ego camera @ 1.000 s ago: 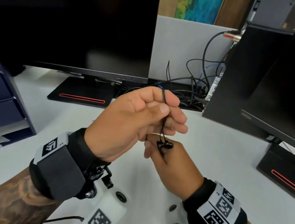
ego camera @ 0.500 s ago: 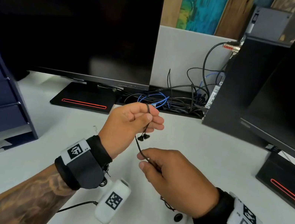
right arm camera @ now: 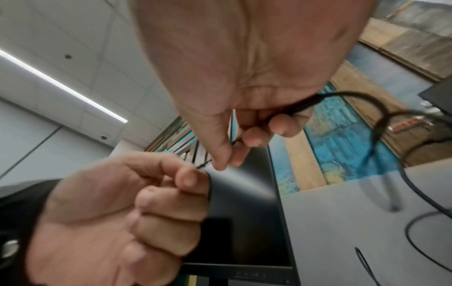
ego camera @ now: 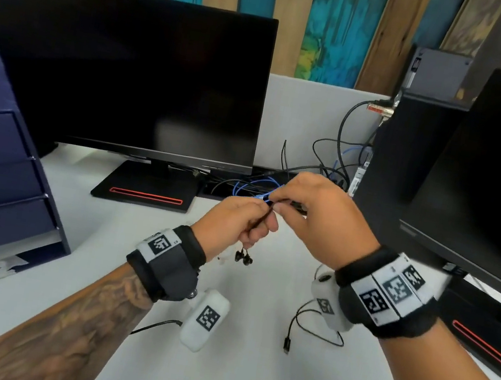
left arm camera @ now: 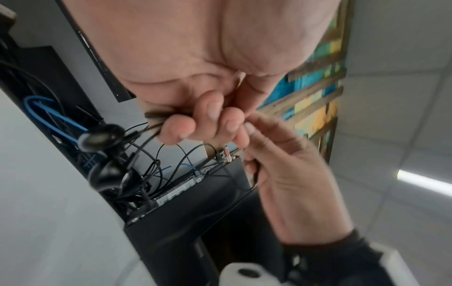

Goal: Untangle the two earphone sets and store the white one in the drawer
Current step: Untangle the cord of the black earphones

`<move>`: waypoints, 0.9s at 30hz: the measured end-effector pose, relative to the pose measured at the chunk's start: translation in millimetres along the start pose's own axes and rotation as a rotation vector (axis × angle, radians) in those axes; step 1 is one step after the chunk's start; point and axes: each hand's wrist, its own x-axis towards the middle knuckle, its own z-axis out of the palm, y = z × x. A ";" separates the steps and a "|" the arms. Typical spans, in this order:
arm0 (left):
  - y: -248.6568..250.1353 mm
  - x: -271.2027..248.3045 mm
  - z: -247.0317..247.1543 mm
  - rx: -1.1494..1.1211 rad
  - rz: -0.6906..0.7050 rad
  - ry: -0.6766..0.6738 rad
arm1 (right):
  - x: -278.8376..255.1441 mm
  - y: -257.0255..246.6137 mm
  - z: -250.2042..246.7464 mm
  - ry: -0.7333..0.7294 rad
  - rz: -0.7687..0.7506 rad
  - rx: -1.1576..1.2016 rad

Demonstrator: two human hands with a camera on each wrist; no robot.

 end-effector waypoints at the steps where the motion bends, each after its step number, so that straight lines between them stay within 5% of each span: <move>1: 5.1 2.6 -1.9 -0.067 -0.019 -0.005 | 6.6 7.1 1.0 0.032 0.013 0.046; 7: 41.6 7.8 -2.8 -0.315 0.088 -0.024 | 24.7 16.8 28.8 0.128 0.177 0.499; 13: 58.7 21.5 2.8 -0.345 0.149 0.100 | 17.9 -4.4 57.6 0.034 0.352 0.768; 21: 74.9 29.8 -5.9 -0.495 0.266 0.161 | -7.1 -5.5 80.1 -0.294 0.365 0.509; 27: 59.0 35.1 -13.8 -0.128 0.262 0.246 | -18.8 -24.4 63.5 -0.405 0.231 0.347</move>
